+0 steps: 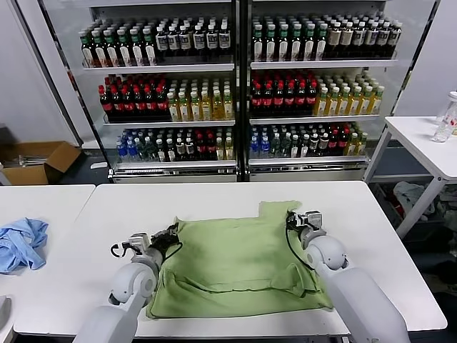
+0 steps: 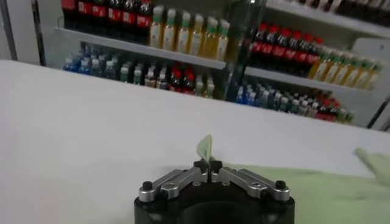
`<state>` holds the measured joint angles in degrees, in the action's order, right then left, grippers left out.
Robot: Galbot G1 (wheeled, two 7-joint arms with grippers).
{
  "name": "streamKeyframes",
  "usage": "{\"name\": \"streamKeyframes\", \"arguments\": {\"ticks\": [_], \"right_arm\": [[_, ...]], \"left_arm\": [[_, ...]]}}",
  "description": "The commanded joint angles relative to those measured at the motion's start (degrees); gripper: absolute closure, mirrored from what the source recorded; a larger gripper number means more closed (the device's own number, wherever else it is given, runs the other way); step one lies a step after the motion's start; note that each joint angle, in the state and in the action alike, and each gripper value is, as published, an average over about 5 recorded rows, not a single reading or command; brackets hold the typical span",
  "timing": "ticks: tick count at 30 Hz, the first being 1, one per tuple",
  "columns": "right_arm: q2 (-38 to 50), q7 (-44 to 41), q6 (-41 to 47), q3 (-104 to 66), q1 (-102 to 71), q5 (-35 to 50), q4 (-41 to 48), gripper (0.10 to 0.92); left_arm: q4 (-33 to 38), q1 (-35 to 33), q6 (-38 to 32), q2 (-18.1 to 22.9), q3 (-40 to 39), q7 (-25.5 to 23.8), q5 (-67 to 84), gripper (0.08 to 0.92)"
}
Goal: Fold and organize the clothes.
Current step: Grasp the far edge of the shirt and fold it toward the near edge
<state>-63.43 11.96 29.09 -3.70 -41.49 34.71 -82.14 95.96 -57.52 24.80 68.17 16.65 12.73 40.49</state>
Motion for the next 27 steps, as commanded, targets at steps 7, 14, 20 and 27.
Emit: {"name": "streamKeyframes", "arguments": {"ticks": [7,14,20,27], "right_arm": [[10.69,0.56,-3.05,-9.63,-15.58,-0.25,-27.39,0.915],[13.44,0.64,-2.02,-16.96,-27.95,-0.07,-36.1,0.915],[12.86,1.07,-0.89,-23.94,-40.82,-0.64,-42.43,0.915],[11.19,2.03,0.22,-27.87,-50.57,-1.79,-44.72,0.915]], "left_arm": [[18.2,-13.87,-1.17,-4.08,6.87,-1.54,5.5,0.916],[23.78,-21.49,-1.05,-4.53,9.42,-2.45,5.73,0.916],[25.46,-27.08,-0.89,-4.7,9.83,-3.56,3.6,0.916],[23.27,-27.94,1.69,-4.98,8.76,-4.13,-0.6,0.916]]}}
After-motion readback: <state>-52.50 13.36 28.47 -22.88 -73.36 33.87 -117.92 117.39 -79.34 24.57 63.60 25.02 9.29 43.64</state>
